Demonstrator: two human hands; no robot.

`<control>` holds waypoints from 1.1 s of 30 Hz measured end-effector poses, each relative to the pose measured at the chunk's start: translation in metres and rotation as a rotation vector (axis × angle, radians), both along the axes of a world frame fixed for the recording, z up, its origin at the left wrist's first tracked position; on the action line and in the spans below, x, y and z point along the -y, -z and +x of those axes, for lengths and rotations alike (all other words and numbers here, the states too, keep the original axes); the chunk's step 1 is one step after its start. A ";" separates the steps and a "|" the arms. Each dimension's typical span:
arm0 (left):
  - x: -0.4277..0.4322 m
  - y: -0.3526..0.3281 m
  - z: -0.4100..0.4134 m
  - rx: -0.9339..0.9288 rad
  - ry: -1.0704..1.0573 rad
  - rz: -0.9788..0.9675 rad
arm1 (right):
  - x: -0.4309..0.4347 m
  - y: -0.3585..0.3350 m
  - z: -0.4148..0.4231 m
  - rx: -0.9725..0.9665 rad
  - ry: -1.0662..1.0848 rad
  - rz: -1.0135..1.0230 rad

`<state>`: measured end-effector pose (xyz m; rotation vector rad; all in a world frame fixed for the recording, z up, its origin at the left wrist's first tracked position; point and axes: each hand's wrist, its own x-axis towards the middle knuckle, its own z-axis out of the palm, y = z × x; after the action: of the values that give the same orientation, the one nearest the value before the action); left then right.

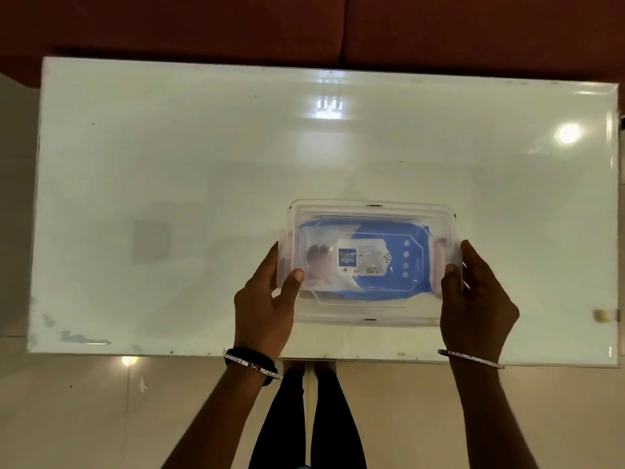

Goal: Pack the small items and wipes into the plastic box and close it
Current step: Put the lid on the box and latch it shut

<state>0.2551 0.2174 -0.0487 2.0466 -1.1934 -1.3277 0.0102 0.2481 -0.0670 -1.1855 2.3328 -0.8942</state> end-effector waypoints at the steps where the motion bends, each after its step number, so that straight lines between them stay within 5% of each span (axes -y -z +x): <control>1: -0.001 0.000 0.000 0.013 0.015 -0.007 | 0.000 0.001 0.000 -0.019 -0.004 0.010; 6: 0.001 0.007 0.007 -0.167 -0.049 0.083 | 0.002 0.004 -0.003 -0.019 -0.022 0.088; 11: 0.002 0.012 0.016 -0.456 -0.221 0.194 | 0.002 0.004 -0.024 0.232 -0.089 0.180; 14: -0.001 0.015 0.018 -0.443 -0.185 0.170 | -0.001 0.011 -0.030 0.260 -0.110 0.176; 20: -0.007 0.023 0.023 -0.346 -0.055 0.119 | -0.013 0.022 -0.030 0.661 -0.004 0.032; 28: 0.002 0.030 0.025 -0.576 -0.251 0.289 | -0.015 0.017 -0.026 0.936 -0.025 -0.010; 33: 0.008 0.018 0.019 -0.299 -0.115 0.231 | -0.011 0.018 -0.024 0.989 -0.047 -0.001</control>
<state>0.2744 0.2092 -0.0663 1.9422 -0.8123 -1.7074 -0.0136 0.2595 -0.0850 -0.5614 1.4842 -1.1181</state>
